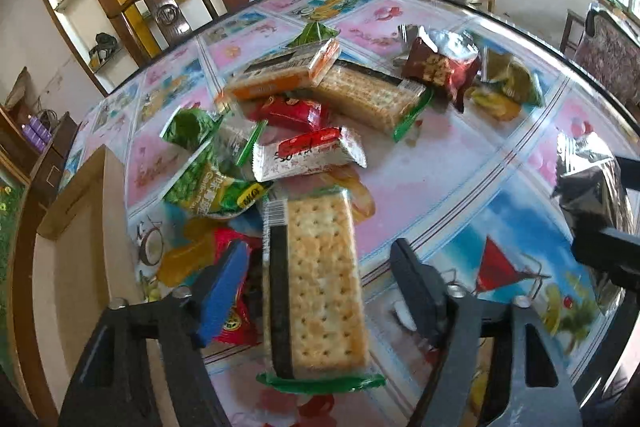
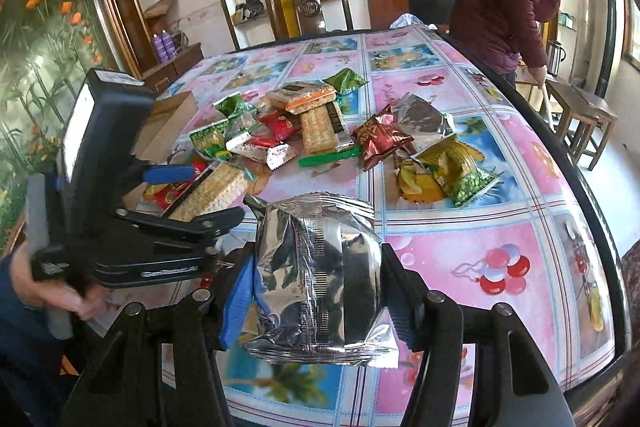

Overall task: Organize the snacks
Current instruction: 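Carry the cracker pack and silver foil bag into the cardboard box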

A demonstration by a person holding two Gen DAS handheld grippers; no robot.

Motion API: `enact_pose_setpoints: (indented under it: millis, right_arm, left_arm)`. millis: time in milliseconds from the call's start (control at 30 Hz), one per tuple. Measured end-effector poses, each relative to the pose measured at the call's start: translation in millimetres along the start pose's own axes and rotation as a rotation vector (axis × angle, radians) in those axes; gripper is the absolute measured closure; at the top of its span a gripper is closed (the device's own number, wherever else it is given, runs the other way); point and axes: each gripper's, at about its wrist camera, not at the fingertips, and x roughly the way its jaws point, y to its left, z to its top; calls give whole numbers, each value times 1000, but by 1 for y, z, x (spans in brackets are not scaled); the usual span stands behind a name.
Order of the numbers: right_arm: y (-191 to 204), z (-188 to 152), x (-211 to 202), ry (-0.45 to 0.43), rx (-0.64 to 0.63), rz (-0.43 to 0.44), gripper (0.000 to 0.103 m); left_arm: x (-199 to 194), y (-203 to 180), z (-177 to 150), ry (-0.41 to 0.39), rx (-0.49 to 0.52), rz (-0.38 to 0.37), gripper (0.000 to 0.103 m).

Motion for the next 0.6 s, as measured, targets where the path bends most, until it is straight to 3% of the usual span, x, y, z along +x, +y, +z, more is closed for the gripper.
enact_pose_setpoints:
  millis: [33, 300, 600]
  right_arm:
    - [-1, -1, -2, -3, 4, 4, 40]
    - [-7, -3, -7, -21, 34, 21, 40]
    - [7, 6, -1, -7, 12, 37, 40]
  left_arm:
    - [0, 3, 0, 2, -22, -9, 58]
    - [-11, 22, -7, -29, -121, -147, 58]
    - [-37, 54, -6, -88, -215, -200, 58]
